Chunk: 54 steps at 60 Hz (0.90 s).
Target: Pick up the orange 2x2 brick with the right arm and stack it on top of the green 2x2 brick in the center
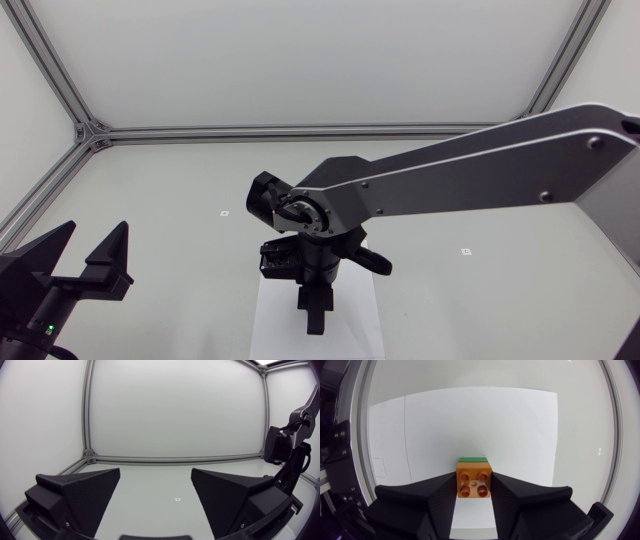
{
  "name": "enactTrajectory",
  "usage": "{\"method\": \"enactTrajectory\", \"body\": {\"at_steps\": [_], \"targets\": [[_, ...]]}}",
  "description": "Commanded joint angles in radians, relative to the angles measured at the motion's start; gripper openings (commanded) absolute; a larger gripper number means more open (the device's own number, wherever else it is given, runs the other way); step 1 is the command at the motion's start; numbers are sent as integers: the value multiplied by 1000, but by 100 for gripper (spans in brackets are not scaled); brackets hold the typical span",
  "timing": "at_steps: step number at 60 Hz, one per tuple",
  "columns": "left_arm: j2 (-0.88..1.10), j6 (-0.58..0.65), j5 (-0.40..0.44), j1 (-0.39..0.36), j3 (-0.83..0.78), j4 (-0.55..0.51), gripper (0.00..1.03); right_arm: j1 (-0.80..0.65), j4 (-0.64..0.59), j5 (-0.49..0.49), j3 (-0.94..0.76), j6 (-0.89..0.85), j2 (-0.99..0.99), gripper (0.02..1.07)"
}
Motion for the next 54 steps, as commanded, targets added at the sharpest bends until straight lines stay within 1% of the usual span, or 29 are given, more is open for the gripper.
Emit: {"method": "enactTrajectory", "body": {"at_steps": [1,10,20,25,30,34,41,54], "targets": [[-8,13,4,5,-41,-13,99,-1,-33,8,-21,-18,69,8],[-8,13,4,5,-41,-15,99,-17,-38,-6,-21,-22,91,8],[-8,13,6,5,-41,-13,99,-46,-13,-72,-48,-45,92,8],[-8,13,4,5,-41,-15,99,-44,39,-64,-91,-41,74,8],[-8,13,6,5,-41,-15,99,-32,70,-18,-122,-21,68,8],[-8,13,4,5,-41,-15,99,-18,67,13,-125,-13,75,8],[-8,13,6,5,-41,-15,99,-15,35,24,-100,-15,97,8],[-8,13,4,5,-41,-15,99,-29,15,-1,-68,-39,129,8]]}}
